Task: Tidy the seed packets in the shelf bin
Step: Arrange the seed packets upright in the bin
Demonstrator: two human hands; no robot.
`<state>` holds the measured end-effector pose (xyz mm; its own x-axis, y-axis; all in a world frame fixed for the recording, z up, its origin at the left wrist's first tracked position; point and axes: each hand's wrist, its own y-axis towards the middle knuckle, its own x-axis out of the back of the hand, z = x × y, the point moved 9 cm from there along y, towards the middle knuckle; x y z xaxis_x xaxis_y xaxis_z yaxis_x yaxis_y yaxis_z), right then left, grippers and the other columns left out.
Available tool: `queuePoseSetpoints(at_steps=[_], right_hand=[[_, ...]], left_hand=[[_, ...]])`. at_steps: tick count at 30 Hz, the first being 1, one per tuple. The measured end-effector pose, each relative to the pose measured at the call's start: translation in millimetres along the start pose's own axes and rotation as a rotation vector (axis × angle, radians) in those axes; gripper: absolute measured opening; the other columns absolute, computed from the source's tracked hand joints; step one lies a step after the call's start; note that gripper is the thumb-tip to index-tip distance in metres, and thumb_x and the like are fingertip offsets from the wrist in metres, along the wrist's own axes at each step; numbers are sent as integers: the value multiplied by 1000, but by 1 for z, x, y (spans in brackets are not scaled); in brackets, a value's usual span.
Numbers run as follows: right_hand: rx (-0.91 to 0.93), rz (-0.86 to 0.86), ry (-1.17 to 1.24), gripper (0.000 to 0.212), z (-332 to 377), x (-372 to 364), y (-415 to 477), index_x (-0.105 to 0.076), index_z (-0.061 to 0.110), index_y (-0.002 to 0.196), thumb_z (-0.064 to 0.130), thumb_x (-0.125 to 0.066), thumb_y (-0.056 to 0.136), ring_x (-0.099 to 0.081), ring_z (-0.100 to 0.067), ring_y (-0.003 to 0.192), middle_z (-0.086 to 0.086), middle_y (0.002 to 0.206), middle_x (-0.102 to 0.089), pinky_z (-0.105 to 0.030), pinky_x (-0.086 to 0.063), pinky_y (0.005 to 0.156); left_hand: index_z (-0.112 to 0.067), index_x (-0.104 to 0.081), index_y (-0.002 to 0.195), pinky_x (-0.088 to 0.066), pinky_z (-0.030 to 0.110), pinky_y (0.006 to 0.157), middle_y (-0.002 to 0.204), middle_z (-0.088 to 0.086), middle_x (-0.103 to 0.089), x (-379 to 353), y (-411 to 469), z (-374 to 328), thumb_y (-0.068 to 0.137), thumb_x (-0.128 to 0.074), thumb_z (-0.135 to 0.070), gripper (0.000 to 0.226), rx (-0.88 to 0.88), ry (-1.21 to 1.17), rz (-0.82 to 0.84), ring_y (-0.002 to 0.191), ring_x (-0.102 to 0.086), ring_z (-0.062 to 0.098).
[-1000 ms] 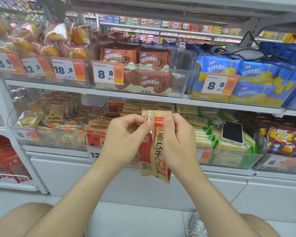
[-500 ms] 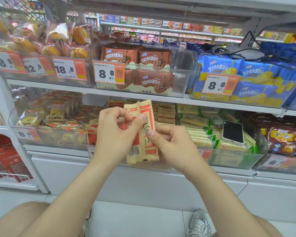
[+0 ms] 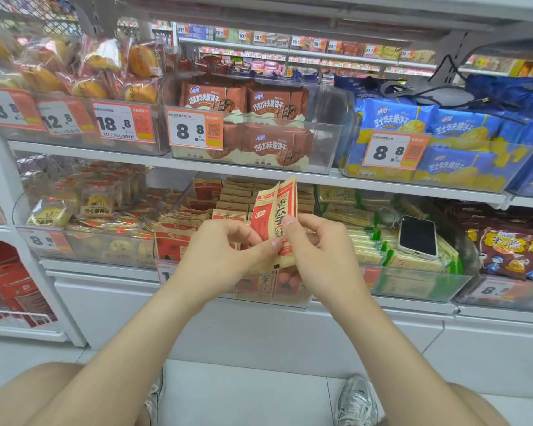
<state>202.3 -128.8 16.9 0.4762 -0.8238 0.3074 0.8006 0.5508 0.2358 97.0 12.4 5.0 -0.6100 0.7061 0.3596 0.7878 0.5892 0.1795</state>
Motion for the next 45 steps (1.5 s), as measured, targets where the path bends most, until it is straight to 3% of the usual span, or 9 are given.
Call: queuePoseSetpoints(at_steps=[5, 12, 16, 22, 26, 32, 36, 41, 45], right_hand=[[62, 20, -99, 35, 3, -7, -2, -74, 32, 105, 60, -57, 92, -75, -27, 66, -4, 70, -77, -57, -62, 71], [61, -15, -27, 19, 3, 3, 2, -76, 26, 95, 36, -61, 102, -79, -21, 75, 3, 76, -80, -54, -65, 75], [35, 22, 34, 19, 1, 2, 0, -75, 20, 109, 20, -56, 109, -80, -16, 83, 4, 88, -83, -52, -66, 79], [52, 62, 60, 27, 2, -4, 2, -75, 27, 117, 36, -51, 108, -80, -19, 92, 5, 97, -83, -55, -64, 86], [126, 203, 117, 30, 11, -14, -2, -72, 35, 134, 29, -53, 112, -77, -24, 104, 4, 114, -81, -55, -62, 93], [47, 88, 318, 15, 7, 5, -2, -83, 9, 104, 19, -82, 94, -82, -26, 89, -8, 95, -83, -46, -67, 86], [3, 83, 381, 11, 3, 8, -3, -79, 2, 96, 14, -79, 95, -82, -30, 84, -14, 90, -82, -36, -67, 74], [-34, 102, 395, 12, 2, 8, 0, -75, 1, 94, 11, -73, 99, -81, -32, 85, -18, 90, -81, -36, -66, 74], [-10, 138, 335, 15, -2, 3, 2, -70, 10, 91, 20, -73, 102, -77, -40, 97, -17, 99, -80, -54, -65, 89]], left_hand=[[-19, -77, 73, -54, 25, 59, 80, -16, -79, 0, -1, -5, 91, -82, -46, 33, -17, 121, 5, 69, -73, 6], [-25, -82, 87, -65, 58, 81, 85, -1, -81, -12, -2, -5, 104, -69, -32, 23, -41, 48, 141, 88, -77, 34], [-24, -83, 88, -67, 35, 71, 90, -11, -82, -5, -2, -8, 105, -70, -27, 21, -44, 27, 139, 89, -79, 14], [-14, -82, 94, -47, 10, 49, 88, -3, -81, -2, -5, -7, 106, -67, -22, 21, 0, -47, 87, 68, -72, 2], [-13, -81, 97, -66, 29, 73, 95, -1, -82, -4, -4, -5, 96, -69, -55, 43, 25, -212, 79, 95, -80, 18], [-13, -73, 93, -67, 52, 87, 96, -2, -82, -1, -4, -3, 74, -83, -77, 68, -12, -161, 52, 93, -80, 23], [-6, -73, 97, -60, 20, 59, 90, -1, -80, -5, -7, -9, 84, -78, -55, 51, 23, -222, 86, 96, -80, 27], [-5, -73, 100, -53, 12, 55, 105, 19, -79, -10, -10, -10, 96, -74, -36, 31, 68, -303, 139, 102, -79, 33], [-12, -66, 105, -47, 10, 50, 116, 16, -77, -10, -10, -9, 96, -77, -30, 23, 75, -332, 121, 101, -79, 33]])
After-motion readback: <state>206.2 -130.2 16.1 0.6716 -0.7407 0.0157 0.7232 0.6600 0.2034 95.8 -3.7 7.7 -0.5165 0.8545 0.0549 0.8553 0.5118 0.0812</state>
